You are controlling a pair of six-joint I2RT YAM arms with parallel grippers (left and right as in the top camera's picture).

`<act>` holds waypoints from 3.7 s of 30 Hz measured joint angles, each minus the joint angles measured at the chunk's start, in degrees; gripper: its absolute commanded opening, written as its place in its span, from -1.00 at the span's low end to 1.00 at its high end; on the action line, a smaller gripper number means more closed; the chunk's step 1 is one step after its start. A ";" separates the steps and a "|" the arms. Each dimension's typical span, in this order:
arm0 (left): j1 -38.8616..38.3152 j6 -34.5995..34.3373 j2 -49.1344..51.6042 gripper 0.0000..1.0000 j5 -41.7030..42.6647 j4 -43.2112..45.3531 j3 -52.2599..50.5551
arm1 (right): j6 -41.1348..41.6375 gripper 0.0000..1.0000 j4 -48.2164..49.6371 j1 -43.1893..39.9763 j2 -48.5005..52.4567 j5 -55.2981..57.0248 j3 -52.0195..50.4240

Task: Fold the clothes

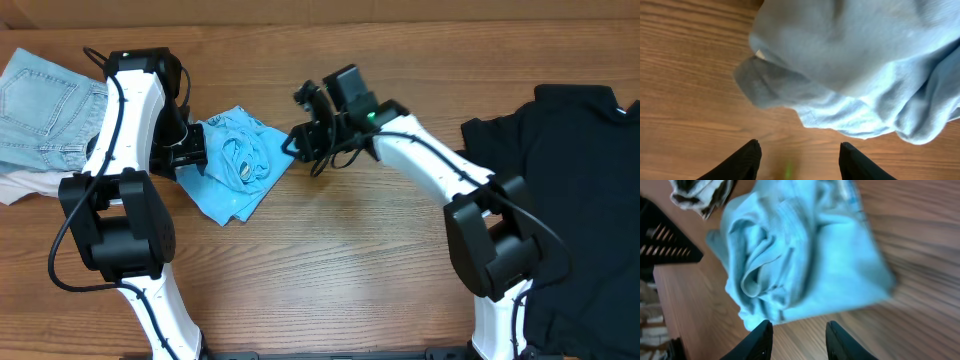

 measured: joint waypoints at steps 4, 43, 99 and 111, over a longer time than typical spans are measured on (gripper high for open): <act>0.00 0.07 0.00 -0.19 0.81 0.35 0.00 | 0.02 -0.23 7.43 2.69 0.00 0.59 -3.41; 3.87 10.29 2.45 -0.52 7.69 34.05 -4.39 | -0.81 -0.17 -29.64 -8.35 -1.64 2.84 1.92; -5.51 20.63 3.54 -0.91 15.17 7.91 6.93 | -1.29 -0.12 -21.77 -6.01 -0.92 4.50 0.48; -4.70 14.47 4.42 -0.92 4.85 -6.64 1.55 | -0.35 -0.11 -21.86 -6.01 -0.87 4.74 0.48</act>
